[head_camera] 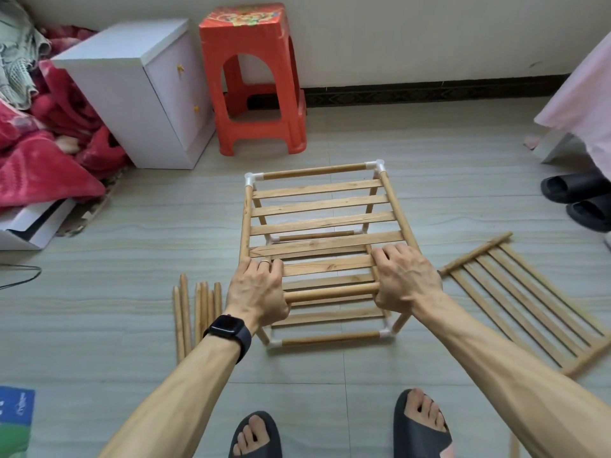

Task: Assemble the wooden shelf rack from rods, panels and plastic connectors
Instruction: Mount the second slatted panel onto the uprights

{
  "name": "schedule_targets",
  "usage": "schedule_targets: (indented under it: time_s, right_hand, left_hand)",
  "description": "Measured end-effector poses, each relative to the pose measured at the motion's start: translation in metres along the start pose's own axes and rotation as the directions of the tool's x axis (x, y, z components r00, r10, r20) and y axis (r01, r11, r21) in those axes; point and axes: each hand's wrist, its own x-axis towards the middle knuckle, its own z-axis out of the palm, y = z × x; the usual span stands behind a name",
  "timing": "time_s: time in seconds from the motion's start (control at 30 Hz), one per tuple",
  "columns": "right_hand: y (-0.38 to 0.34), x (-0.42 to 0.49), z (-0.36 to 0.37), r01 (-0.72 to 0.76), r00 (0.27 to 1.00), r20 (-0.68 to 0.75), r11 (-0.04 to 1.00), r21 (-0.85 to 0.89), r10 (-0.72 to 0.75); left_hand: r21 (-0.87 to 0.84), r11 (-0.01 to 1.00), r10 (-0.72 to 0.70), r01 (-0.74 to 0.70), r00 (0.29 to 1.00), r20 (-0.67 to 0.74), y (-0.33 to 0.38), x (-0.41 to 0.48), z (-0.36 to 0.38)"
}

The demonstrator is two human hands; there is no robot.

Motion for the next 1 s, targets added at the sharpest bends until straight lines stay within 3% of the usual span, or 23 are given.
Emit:
schedule_targets:
  time_s: [0.27,0.43,0.53,0.6,0.63,0.7,0.77,0.8,0.87,0.93,1.0]
  right_hand:
    - [-0.004,-0.005,0.0,-0.078,0.996,0.04,0.996,0.046,0.076]
    - [-0.029,-0.033,-0.004,-0.136,0.981,0.144,0.99,0.048,0.128]
    - [-0.067,-0.054,-0.006,-0.184,0.97,0.168,0.983,0.021,0.178]
    - [-0.093,-0.057,-0.011,-0.236,0.952,0.196,0.972,-0.013,0.234]
    - [-0.103,-0.055,-0.017,-0.262,0.942,0.221,0.965,0.022,0.251]
    - [-0.111,-0.044,-0.034,-0.272,0.929,0.315,0.936,0.222,0.196]
    - [-0.106,-0.032,-0.051,-0.221,0.938,0.345,0.823,0.524,0.033]
    - [-0.1,-0.031,-0.058,-0.174,0.958,0.287,0.74,0.65,-0.027]
    - [-0.078,-0.034,-0.061,-0.061,0.998,0.038,0.661,0.747,0.049]
    - [-0.041,-0.032,-0.052,-0.056,0.965,-0.157,0.746,0.663,0.212]
    - [0.004,-0.031,-0.038,-0.309,0.921,-0.086,0.845,0.437,0.381]
  left_hand:
    - [-0.031,0.999,-0.017,0.017,1.0,-0.012,0.003,-0.006,-0.004]
    - [-0.034,0.999,-0.026,0.029,0.996,0.085,-0.014,-0.016,-0.005]
    - [0.103,0.985,-0.152,0.139,0.98,0.128,-0.044,-0.014,-0.015]
    - [-0.002,0.956,-0.29,0.292,0.952,0.097,-0.053,-0.014,-0.021]
    - [-0.132,0.913,-0.379,0.386,0.922,0.078,-0.053,-0.016,-0.024]
    - [-0.413,0.713,-0.564,0.567,0.813,0.144,-0.042,-0.02,-0.028]
    - [-0.509,0.538,-0.637,0.672,0.72,0.277,-0.022,-0.021,-0.025]
    - [-0.517,0.494,-0.626,0.699,0.698,0.347,-0.011,-0.019,-0.022]
    - [-0.538,0.443,-0.592,0.717,0.685,0.425,0.005,-0.017,-0.016]
    - [-0.562,0.457,-0.573,0.689,0.712,0.407,0.006,-0.011,-0.011]
    - [-0.515,0.582,-0.527,0.629,0.775,0.35,-0.008,0.001,-0.009]
